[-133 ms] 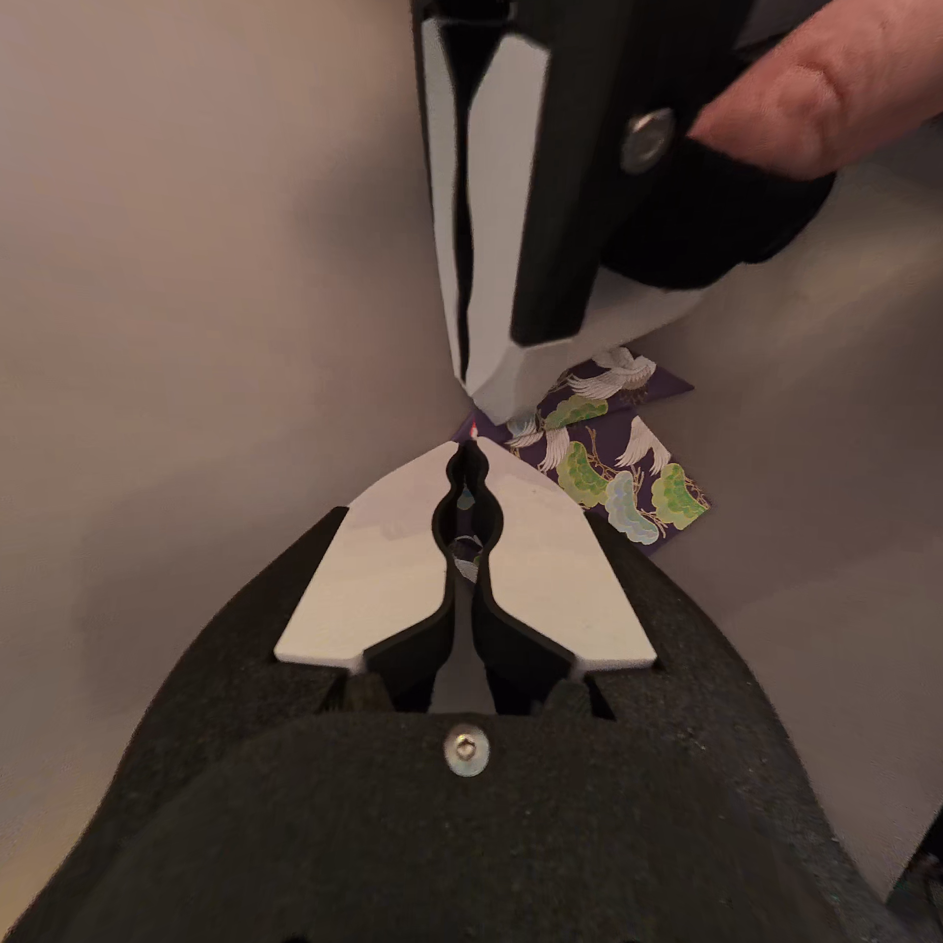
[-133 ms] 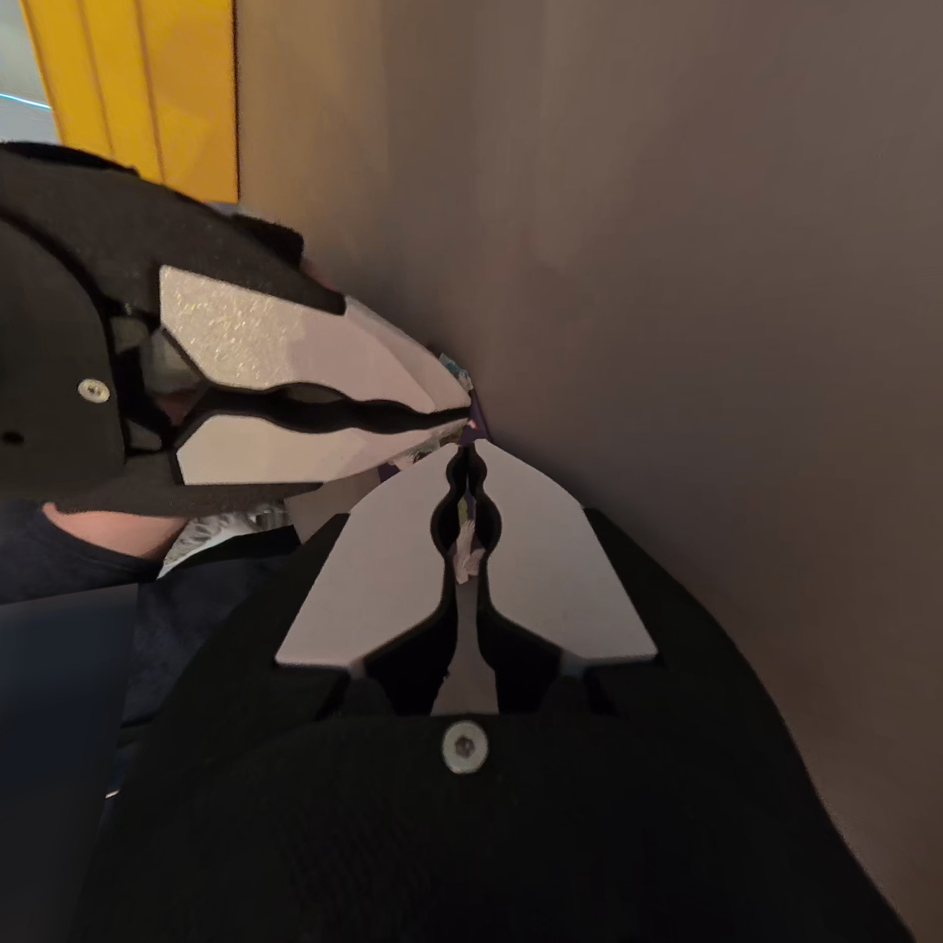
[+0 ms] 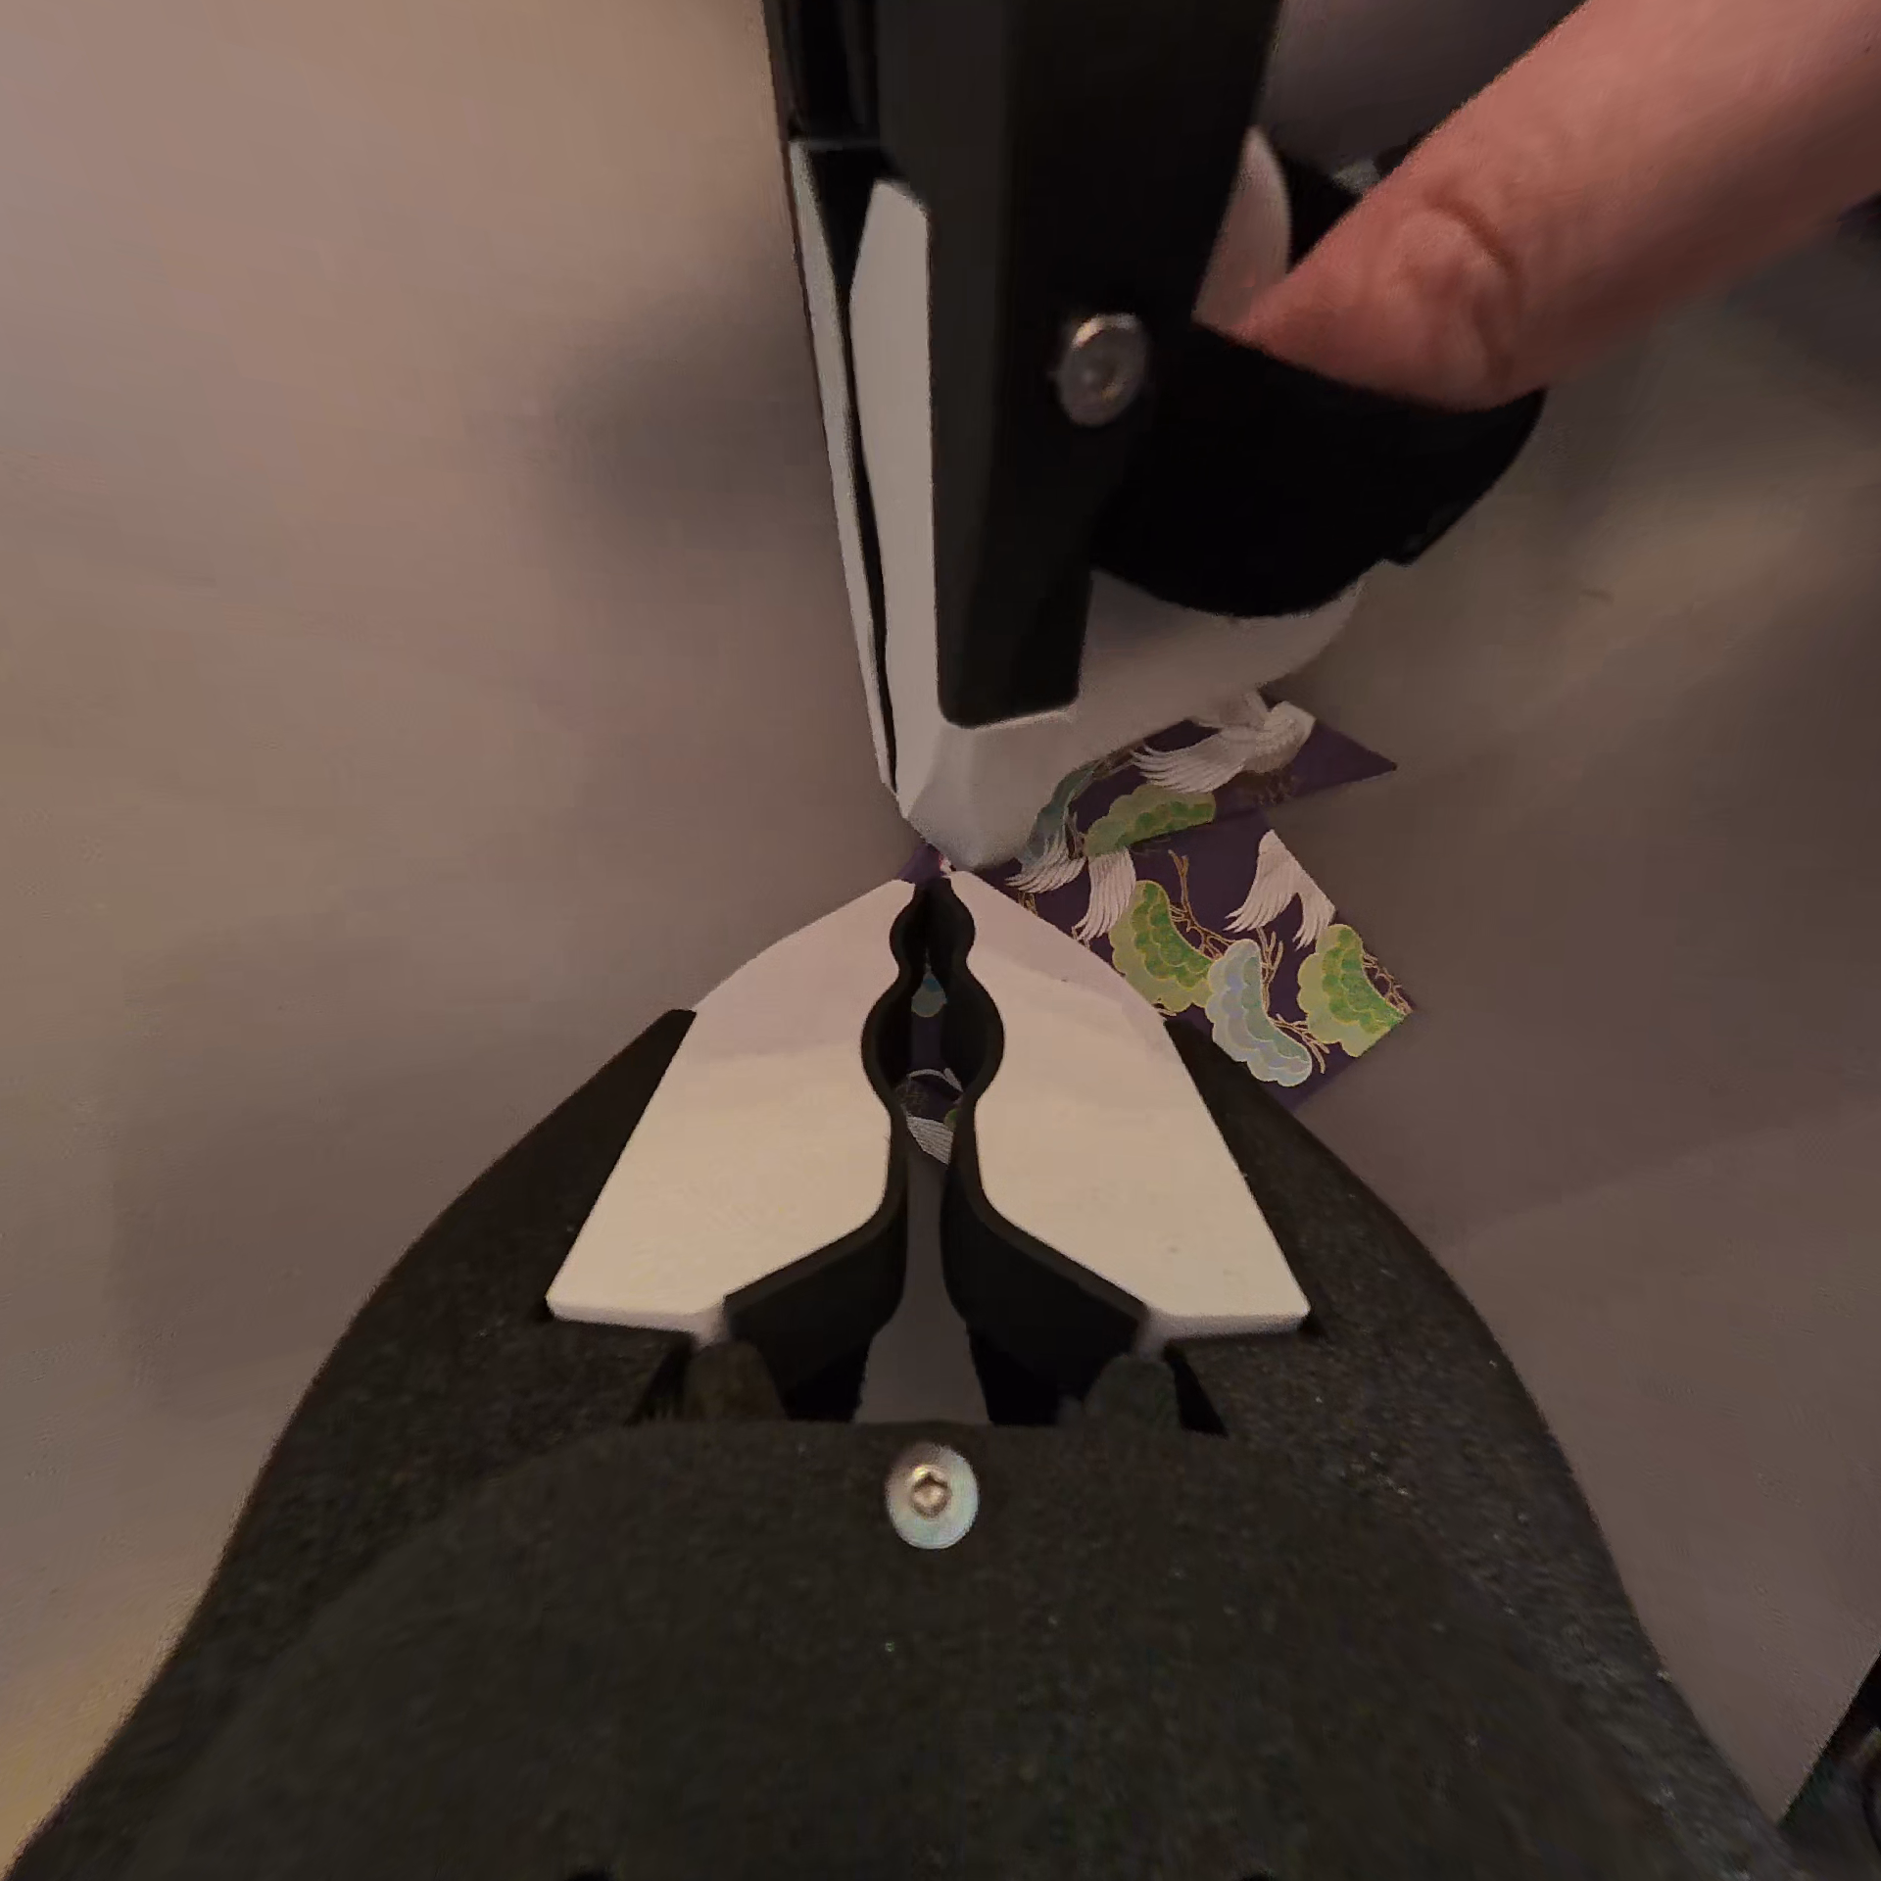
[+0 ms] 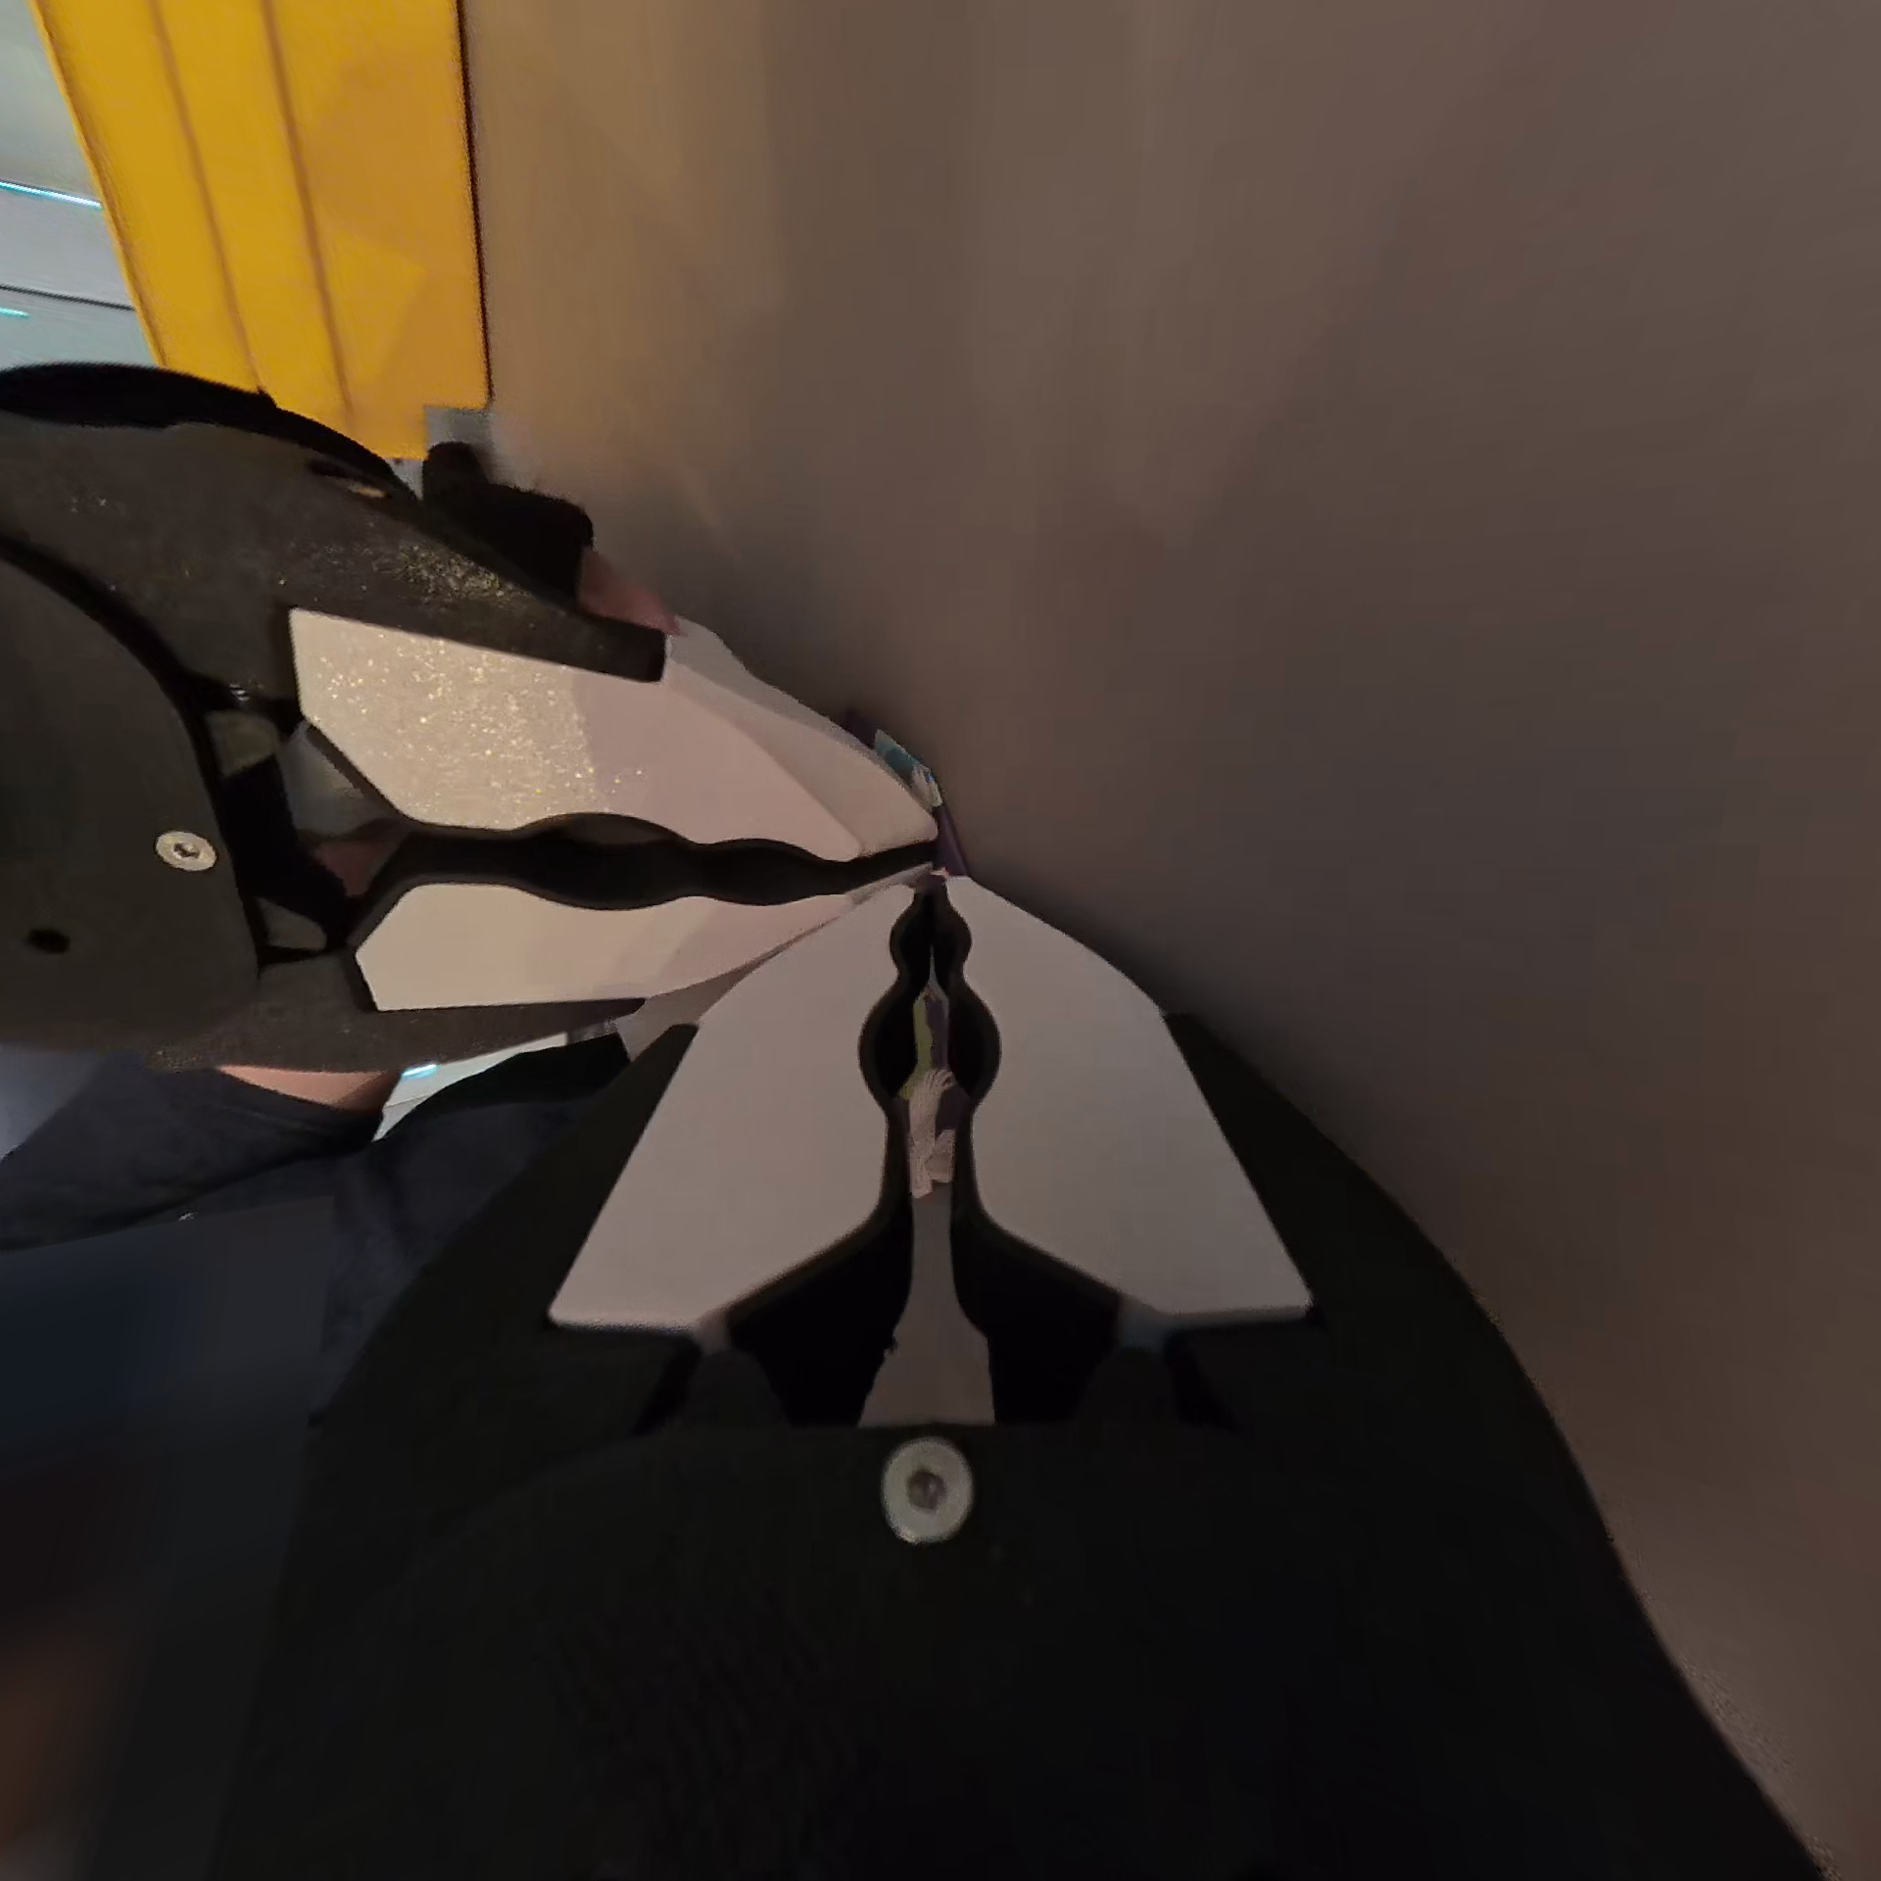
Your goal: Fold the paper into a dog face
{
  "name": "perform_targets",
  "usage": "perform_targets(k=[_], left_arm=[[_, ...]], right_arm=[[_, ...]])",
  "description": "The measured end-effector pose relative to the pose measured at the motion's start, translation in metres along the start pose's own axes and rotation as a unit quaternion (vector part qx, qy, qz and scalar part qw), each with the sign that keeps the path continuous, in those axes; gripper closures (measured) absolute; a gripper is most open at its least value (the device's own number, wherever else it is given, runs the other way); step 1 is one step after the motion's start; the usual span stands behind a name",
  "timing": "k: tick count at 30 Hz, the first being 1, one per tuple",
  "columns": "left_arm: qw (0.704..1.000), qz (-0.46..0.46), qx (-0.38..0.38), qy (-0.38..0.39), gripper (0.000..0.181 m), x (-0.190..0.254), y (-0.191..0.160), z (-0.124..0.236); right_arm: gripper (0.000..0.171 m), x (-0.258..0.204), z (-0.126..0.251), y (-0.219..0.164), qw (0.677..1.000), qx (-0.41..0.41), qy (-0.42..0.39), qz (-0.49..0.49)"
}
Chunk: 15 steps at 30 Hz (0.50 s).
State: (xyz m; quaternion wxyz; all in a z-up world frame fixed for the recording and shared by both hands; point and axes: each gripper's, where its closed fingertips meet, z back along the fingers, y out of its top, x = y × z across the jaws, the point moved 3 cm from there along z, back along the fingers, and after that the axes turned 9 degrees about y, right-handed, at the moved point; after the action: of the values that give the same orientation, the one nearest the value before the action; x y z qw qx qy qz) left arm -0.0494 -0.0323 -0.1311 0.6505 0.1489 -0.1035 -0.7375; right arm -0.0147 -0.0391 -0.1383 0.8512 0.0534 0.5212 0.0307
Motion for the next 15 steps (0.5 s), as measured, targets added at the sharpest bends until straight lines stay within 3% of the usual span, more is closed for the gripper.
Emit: perform_targets(k=[5,15], left_arm=[[1.000,0.002,0.007,0.001,0.181,0.000,0.000,0.000],[1.000,-0.001,0.009,0.014,0.181,0.001,0.000,0.000]], right_arm=[[0.169,0.001,0.001,0.000,1.000,-0.011,0.020,-0.015],[0.169,0.003,0.010,-0.015,0.999,-0.024,-0.031,-0.006]])
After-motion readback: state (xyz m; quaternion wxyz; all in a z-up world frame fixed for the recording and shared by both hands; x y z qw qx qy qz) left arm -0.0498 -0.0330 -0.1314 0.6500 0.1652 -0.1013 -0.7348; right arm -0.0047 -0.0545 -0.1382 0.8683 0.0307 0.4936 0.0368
